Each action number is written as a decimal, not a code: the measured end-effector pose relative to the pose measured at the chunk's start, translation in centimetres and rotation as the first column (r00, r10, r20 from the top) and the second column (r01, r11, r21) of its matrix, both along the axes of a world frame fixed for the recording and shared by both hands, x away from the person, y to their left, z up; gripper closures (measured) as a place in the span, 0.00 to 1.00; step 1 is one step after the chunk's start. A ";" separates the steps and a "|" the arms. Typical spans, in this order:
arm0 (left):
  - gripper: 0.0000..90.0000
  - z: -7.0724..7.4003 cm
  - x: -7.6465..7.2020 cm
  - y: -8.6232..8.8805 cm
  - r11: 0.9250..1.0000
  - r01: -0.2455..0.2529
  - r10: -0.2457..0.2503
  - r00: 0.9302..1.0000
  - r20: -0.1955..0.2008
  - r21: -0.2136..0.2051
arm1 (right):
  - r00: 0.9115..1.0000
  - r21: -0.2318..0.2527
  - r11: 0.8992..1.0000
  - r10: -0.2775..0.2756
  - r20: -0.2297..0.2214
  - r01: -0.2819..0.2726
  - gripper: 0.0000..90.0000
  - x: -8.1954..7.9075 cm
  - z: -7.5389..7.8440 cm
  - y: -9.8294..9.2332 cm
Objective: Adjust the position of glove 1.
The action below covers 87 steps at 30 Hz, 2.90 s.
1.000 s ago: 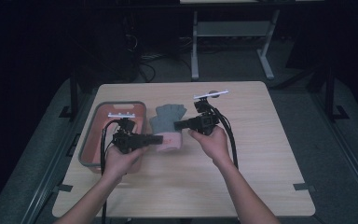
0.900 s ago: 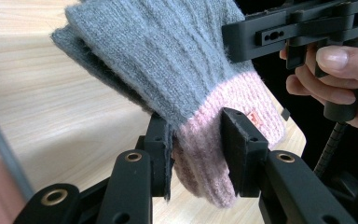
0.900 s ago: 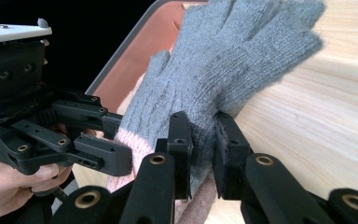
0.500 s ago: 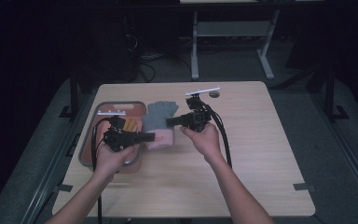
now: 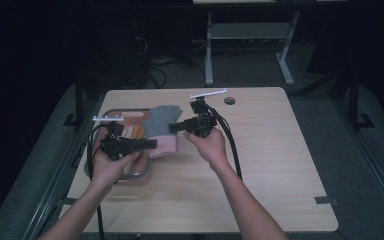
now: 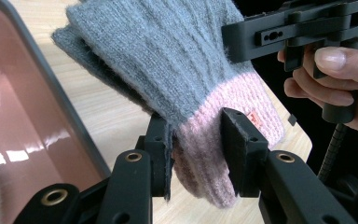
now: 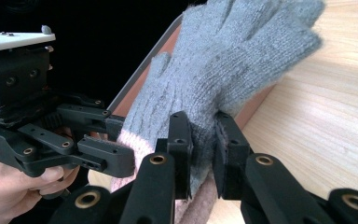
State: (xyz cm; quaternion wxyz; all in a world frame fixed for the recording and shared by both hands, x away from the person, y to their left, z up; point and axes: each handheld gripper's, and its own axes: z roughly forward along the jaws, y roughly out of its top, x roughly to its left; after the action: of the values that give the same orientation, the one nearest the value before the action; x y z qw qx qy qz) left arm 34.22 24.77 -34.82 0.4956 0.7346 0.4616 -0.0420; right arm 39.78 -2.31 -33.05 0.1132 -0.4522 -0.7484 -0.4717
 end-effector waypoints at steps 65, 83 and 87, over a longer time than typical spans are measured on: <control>0.72 -1.6 0.2 11.3 0.991 -0.123 0.126 0.990 -0.066 0.056 | 0.993 0.018 0.994 0.107 -0.047 -0.106 0.87 2.8 -2.7 12.5; 0.71 -4.5 1.0 11.9 0.976 -0.107 0.136 0.980 -0.143 0.189 | 0.987 -0.077 0.988 0.128 -0.098 -0.136 0.87 3.3 -5.9 15.0; 0.71 -4.9 1.2 11.7 0.969 -0.094 0.131 0.979 -0.154 0.227 | 0.986 -0.119 0.982 0.134 -0.096 -0.145 0.87 3.3 -6.4 15.4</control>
State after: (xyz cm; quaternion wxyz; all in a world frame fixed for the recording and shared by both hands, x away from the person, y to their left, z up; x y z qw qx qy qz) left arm 35.41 36.42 -39.76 0.3728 0.7509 0.5445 -0.0248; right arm 43.04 13.05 -39.42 0.1501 -0.4250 -0.8009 -0.3942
